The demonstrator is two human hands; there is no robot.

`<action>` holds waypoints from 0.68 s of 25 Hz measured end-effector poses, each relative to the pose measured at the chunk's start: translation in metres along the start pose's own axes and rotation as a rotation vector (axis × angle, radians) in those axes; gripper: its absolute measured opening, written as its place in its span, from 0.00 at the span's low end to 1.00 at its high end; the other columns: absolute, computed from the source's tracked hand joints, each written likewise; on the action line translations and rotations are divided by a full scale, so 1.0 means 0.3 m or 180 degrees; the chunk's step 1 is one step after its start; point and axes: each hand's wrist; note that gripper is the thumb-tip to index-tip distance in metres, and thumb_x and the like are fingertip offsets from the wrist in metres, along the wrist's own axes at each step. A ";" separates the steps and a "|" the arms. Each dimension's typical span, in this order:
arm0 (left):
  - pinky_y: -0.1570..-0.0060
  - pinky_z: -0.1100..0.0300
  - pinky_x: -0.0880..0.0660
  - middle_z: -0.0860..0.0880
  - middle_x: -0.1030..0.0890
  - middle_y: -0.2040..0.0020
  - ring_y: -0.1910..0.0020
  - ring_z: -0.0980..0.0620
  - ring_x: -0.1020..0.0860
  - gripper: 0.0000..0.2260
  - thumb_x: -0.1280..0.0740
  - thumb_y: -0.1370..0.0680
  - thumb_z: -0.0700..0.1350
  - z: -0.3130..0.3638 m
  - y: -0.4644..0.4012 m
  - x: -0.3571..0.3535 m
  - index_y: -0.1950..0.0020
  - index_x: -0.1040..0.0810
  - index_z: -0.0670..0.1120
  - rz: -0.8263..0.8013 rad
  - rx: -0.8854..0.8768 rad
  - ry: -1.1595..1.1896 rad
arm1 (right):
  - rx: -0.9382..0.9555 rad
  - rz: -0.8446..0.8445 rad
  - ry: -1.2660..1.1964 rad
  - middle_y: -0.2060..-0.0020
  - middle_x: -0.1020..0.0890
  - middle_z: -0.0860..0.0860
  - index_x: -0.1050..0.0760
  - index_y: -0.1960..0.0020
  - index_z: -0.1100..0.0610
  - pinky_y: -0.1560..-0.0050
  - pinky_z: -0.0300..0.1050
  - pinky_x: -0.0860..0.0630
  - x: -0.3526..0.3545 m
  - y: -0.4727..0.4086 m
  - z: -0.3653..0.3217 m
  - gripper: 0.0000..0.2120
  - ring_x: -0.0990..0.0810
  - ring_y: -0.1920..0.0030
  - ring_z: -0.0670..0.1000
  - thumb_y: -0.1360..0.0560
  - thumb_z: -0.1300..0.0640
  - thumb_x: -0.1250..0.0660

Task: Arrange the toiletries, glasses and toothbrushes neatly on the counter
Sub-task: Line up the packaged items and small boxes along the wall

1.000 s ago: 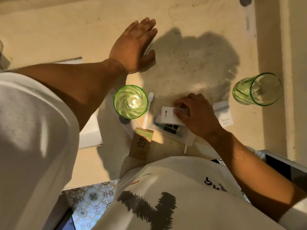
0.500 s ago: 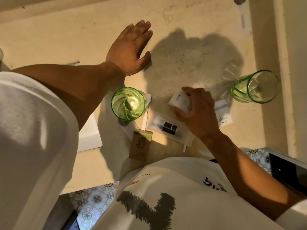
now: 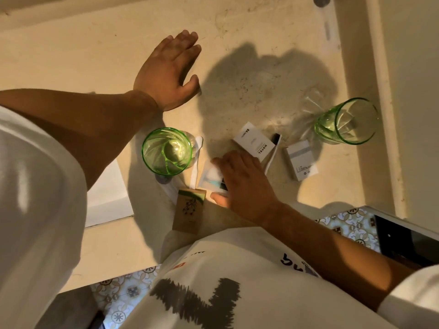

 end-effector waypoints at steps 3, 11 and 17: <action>0.19 0.47 0.48 0.45 0.37 0.18 0.18 0.47 0.42 0.29 0.39 0.21 0.54 0.008 -0.003 -0.003 0.21 0.34 0.44 -0.0003 0.0018 0.0039 | -0.0191 -0.0083 -0.0069 0.44 0.23 0.57 0.28 0.31 0.57 0.39 0.55 0.28 -0.006 -0.001 -0.009 0.27 0.24 0.43 0.59 0.28 0.52 0.28; 0.19 0.52 0.50 0.43 0.39 0.18 0.18 0.45 0.44 0.30 0.39 0.21 0.54 0.042 0.024 0.084 0.21 0.34 0.42 -0.0460 0.0239 0.0305 | -0.0926 0.0516 -0.1125 0.40 0.22 0.55 0.31 0.29 0.55 0.40 0.44 0.27 0.045 0.001 0.077 0.27 0.22 0.41 0.55 0.25 0.55 0.28; 0.20 0.52 0.46 0.44 0.39 0.18 0.18 0.46 0.44 0.23 0.40 0.17 0.45 -0.044 0.300 0.141 0.21 0.32 0.43 -0.0307 0.0929 0.0562 | -0.1041 0.0335 -0.1062 0.41 0.24 0.56 0.33 0.26 0.54 0.44 0.45 0.27 0.026 0.030 0.062 0.30 0.25 0.40 0.57 0.26 0.55 0.28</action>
Point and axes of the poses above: each hand's wrist, its own y-axis away from the middle knuckle, its own x-axis out of the back of the hand, z = x × y
